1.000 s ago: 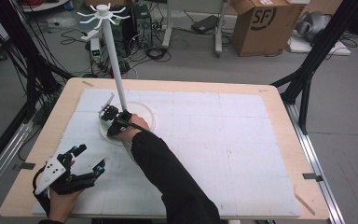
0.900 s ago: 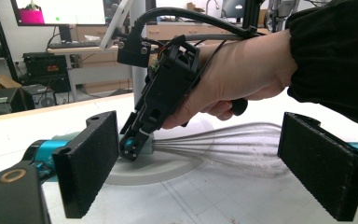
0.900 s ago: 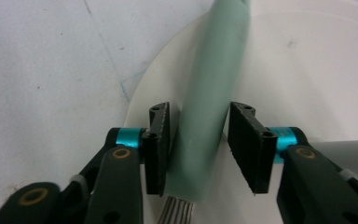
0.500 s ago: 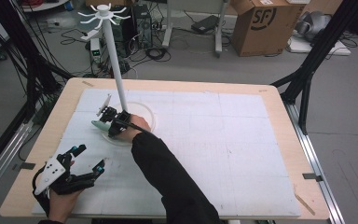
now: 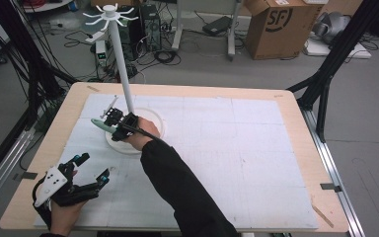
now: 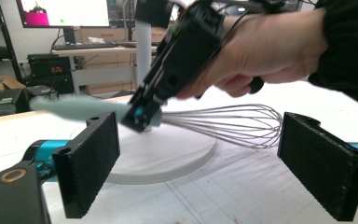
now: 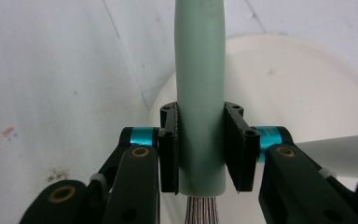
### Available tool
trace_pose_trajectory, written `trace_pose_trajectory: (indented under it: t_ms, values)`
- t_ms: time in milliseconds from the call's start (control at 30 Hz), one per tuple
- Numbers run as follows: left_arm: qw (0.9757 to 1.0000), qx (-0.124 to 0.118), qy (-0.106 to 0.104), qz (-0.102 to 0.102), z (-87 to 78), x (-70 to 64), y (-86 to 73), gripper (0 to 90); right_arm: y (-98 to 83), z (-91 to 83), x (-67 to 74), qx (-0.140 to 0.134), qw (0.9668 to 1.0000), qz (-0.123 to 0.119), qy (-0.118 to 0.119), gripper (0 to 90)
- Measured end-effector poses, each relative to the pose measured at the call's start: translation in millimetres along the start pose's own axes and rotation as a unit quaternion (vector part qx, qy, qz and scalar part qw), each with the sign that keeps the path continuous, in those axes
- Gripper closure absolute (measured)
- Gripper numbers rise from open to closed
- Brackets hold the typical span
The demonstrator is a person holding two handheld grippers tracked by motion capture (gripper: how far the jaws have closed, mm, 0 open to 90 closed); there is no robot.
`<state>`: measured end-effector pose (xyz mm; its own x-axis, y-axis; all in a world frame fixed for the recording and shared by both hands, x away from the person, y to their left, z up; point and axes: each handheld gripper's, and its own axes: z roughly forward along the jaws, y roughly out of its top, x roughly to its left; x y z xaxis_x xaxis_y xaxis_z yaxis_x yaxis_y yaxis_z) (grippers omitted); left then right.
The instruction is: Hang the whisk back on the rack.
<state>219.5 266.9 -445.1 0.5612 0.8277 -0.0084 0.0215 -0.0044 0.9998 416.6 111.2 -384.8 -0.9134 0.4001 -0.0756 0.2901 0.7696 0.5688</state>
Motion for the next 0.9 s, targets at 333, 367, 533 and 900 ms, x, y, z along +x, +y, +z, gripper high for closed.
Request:
trace_pose_trajectory:
  t_ms: [333,367,533,900]
  values:
    - [1.0000,0.004,0.000,0.004,2.4,-2.6,-0.3,13.4,-10.0,-41.8,-3.0,-0.059,0.9982,0.004,-0.004,70.1]
    - [1.0000,0.005,0.000,0.004,2.5,-2.8,-0.4,13.4,-12.5,-51.7,-5.6,-0.070,0.9975,0.000,-0.006,70.1]
    - [1.0000,0.006,-0.001,0.003,2.9,-3.0,-0.6,13.4,-16.1,-69.0,-7.4,-0.091,0.9958,0.009,-0.006,70.0]
    - [0.9999,0.010,0.000,0.003,4.2,-2.9,-1.3,13.4,-25.0,-115.6,-10.1,-0.157,0.9875,0.010,-0.014,70.0]
